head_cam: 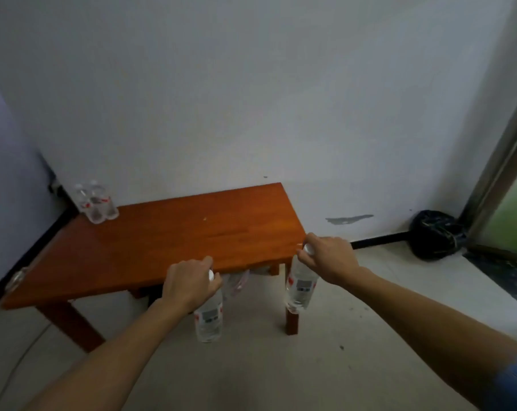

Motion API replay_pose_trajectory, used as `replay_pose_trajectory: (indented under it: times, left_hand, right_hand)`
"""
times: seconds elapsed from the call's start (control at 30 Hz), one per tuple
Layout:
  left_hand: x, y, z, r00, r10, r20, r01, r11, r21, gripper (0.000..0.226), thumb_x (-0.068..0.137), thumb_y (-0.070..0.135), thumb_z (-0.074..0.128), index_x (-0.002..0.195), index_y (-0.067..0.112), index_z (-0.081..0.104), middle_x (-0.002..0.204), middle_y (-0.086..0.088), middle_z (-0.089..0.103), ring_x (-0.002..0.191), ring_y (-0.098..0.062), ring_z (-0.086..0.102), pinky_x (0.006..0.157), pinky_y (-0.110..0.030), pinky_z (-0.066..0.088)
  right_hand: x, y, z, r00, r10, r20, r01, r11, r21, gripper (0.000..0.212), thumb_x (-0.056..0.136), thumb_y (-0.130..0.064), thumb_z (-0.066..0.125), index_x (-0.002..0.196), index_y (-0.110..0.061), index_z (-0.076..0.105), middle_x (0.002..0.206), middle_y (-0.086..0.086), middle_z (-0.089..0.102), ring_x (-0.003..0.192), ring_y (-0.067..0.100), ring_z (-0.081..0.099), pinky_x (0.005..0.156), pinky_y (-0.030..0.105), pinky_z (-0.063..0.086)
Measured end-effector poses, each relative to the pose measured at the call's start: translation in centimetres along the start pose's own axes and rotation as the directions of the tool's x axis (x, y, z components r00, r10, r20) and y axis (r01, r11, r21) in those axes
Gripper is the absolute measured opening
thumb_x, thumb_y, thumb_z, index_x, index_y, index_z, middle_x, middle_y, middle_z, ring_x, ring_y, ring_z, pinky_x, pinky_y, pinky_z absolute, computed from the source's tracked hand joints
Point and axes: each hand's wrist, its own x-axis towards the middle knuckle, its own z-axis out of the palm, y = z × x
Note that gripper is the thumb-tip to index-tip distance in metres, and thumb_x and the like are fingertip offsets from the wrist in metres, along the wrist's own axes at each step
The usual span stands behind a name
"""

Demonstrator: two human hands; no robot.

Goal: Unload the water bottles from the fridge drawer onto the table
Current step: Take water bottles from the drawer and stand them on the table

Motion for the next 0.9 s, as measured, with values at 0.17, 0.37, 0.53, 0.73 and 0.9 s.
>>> replay_pose_trajectory:
  times: [0.17, 0.37, 0.53, 0.73, 0.9]
  left_hand:
    - [1.0, -8.6, 3.1, 0.98, -0.191, 0.053, 0.193, 0.981, -0.018, 0.027, 0.088, 0.049, 0.048, 0.073, 0.027, 0.043, 0.06, 0.01, 0.048, 0.053, -0.009, 0.048, 0.05, -0.026, 0.031]
    - [5.8, -17.3, 6.8, 0.943, -0.316, 0.106, 0.32, 0.947, -0.03, 0.027, 0.09, 0.05, 0.047, 0.076, 0.027, 0.047, 0.065, 0.012, 0.052, 0.057, -0.005, 0.05, 0.051, -0.022, 0.031]
    - [10.1, -24.3, 7.9, 0.897, -0.43, 0.102, 0.435, 0.9, -0.028, 0.025, 0.09, 0.052, 0.05, 0.083, 0.029, 0.045, 0.062, 0.013, 0.049, 0.052, 0.0, 0.046, 0.047, -0.015, 0.028]
    - [13.3, -32.4, 9.4, 0.785, -0.618, 0.052, 0.62, 0.78, -0.088, 0.028, 0.084, 0.052, 0.059, 0.078, 0.03, 0.043, 0.058, 0.013, 0.048, 0.051, 0.0, 0.047, 0.046, -0.014, 0.028]
    - [16.1, -40.3, 11.8, 0.791, -0.609, 0.06, 0.609, 0.793, 0.005, 0.025, 0.088, 0.05, 0.051, 0.077, 0.03, 0.041, 0.053, 0.01, 0.044, 0.045, -0.001, 0.041, 0.044, -0.017, 0.024]
  right_hand:
    - [8.6, -6.7, 4.4, 0.986, -0.163, 0.039, 0.161, 0.985, 0.064, 0.035, 0.089, -0.063, 0.035, 0.085, -0.03, 0.043, 0.059, -0.014, 0.04, 0.048, -0.002, 0.037, 0.044, 0.019, 0.021]
    - [21.0, -13.3, 11.9, 0.926, -0.363, 0.105, 0.358, 0.931, 0.069, 0.038, 0.092, -0.062, 0.036, 0.091, -0.026, 0.048, 0.065, -0.008, 0.05, 0.049, 0.005, 0.039, 0.042, 0.021, 0.022]
    - [31.6, -19.3, 15.7, 0.877, -0.469, 0.106, 0.454, 0.88, 0.138, 0.041, 0.092, -0.062, 0.036, 0.097, -0.024, 0.051, 0.063, -0.011, 0.043, 0.051, 0.004, 0.041, 0.043, 0.021, 0.026]
    - [40.8, -26.7, 18.9, 0.833, -0.542, 0.11, 0.521, 0.836, 0.173, 0.042, 0.092, -0.063, 0.037, 0.098, -0.024, 0.051, 0.077, -0.006, 0.058, 0.06, 0.01, 0.052, 0.047, 0.024, 0.038]
    - [46.2, -32.5, 22.4, 0.827, -0.548, 0.124, 0.527, 0.834, 0.164, 0.04, 0.092, -0.063, 0.038, 0.095, -0.024, 0.05, 0.072, -0.008, 0.054, 0.058, 0.01, 0.05, 0.046, 0.024, 0.03]
